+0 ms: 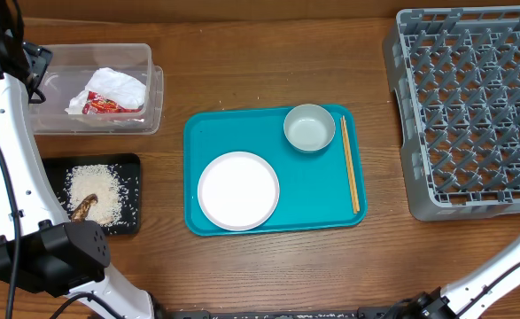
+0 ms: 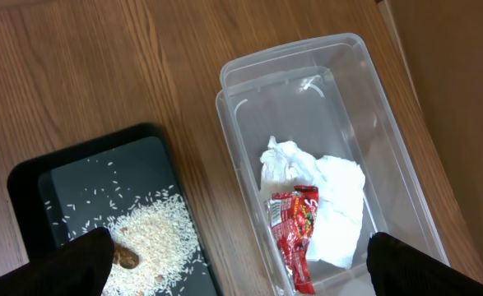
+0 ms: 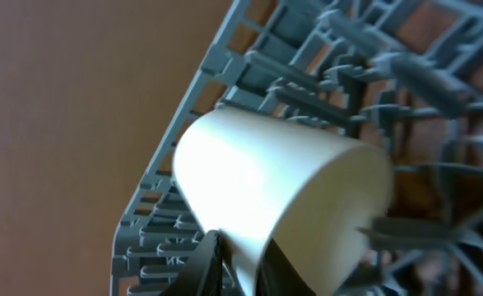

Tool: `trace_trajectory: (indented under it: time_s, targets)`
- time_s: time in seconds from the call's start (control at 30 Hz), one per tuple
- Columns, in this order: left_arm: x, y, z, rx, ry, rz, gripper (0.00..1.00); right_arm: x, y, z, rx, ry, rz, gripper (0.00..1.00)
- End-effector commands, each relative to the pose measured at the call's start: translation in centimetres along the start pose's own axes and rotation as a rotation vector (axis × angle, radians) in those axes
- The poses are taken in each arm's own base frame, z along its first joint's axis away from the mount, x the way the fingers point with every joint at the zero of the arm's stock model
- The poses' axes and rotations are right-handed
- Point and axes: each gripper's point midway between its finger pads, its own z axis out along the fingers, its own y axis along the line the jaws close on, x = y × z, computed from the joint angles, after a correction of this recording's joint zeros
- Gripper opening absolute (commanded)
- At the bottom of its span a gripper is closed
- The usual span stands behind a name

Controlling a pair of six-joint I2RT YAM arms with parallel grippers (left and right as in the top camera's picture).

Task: Sort waste into correct bins and load items into the dishwasher
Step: 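Lower the cup into the rack slots and open the right gripper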

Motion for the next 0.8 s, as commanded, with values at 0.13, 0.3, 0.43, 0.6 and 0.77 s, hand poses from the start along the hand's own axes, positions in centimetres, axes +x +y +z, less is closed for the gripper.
trace_trajectory:
  time_s: [0.13,0.3,0.43,0.6,0.77]
  targets:
    - [-0.2,0.0,0.0,-0.009,-0.015,0.003,1.0,-2.7,-5.5,-4.2,0.242,-0.109,0.06,0.14]
    - [-0.2,0.0,0.0,-0.009,-0.015,0.002,1.0,-4.4,-3.3,-7.1,0.294,-0.164,0.036,0.16]
    - [-0.2,0.0,0.0,-0.009,-0.015,0.003,1.0,-5.6,-0.3,-8.4,0.296,-0.203,-0.012,0.16]
    - [-0.2,0.0,0.0,-0.009,-0.015,0.003,1.0,-4.9,3.6,-5.5,0.249,-0.177,-0.086,0.15]
    - [-0.2,0.0,0.0,-0.009,-0.015,0.003,1.0,-2.8,6.4,-0.6,0.326,-0.14,-0.233,0.09]
